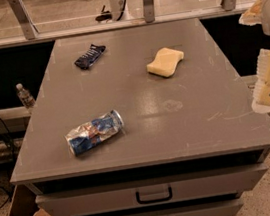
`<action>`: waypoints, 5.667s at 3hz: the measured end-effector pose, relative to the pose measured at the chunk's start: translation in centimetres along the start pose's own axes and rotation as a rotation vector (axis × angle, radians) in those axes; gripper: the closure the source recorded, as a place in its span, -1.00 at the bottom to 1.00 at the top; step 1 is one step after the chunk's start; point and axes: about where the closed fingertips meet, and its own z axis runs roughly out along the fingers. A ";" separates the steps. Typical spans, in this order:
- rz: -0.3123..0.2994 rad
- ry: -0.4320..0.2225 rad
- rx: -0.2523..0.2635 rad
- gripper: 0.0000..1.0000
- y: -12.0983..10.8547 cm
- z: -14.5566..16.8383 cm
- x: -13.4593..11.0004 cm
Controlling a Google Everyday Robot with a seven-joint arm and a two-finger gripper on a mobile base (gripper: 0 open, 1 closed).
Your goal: Place redbull can upright
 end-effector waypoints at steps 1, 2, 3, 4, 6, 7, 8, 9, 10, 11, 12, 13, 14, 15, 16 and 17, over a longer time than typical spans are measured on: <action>0.000 0.000 0.000 -1.00 0.0 0.0 0.0; -0.119 -0.048 -0.037 -1.00 0.4 0.8 -2.9; -0.425 -0.128 -0.117 -1.00 2.8 2.3 -10.3; -0.671 -0.182 -0.190 -1.00 5.6 4.3 -16.2; -0.757 -0.202 -0.165 -1.00 5.9 4.4 -18.6; -0.915 -0.209 -0.153 -1.00 6.4 5.8 -23.0; -1.059 -0.135 -0.174 -1.00 7.7 8.2 -27.2; -1.119 -0.022 -0.239 -1.00 8.6 11.6 -29.2; -1.088 0.054 -0.314 -1.00 9.2 14.7 -29.5; -1.032 0.062 -0.345 -1.00 9.9 16.3 -30.1; -0.988 0.050 -0.363 -1.00 10.8 17.2 -30.5; -0.963 0.039 -0.387 -1.00 11.6 18.0 -30.6; -0.950 0.033 -0.409 -1.00 12.4 18.9 -30.6; -0.947 0.024 -0.423 -1.00 12.9 19.5 -30.6; -0.948 0.015 -0.428 -0.66 13.1 19.8 -30.6; -0.949 0.004 -0.429 -0.20 12.9 19.9 -30.7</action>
Offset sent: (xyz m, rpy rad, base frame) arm 0.0149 0.1282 -0.0136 0.0544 0.0508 0.6077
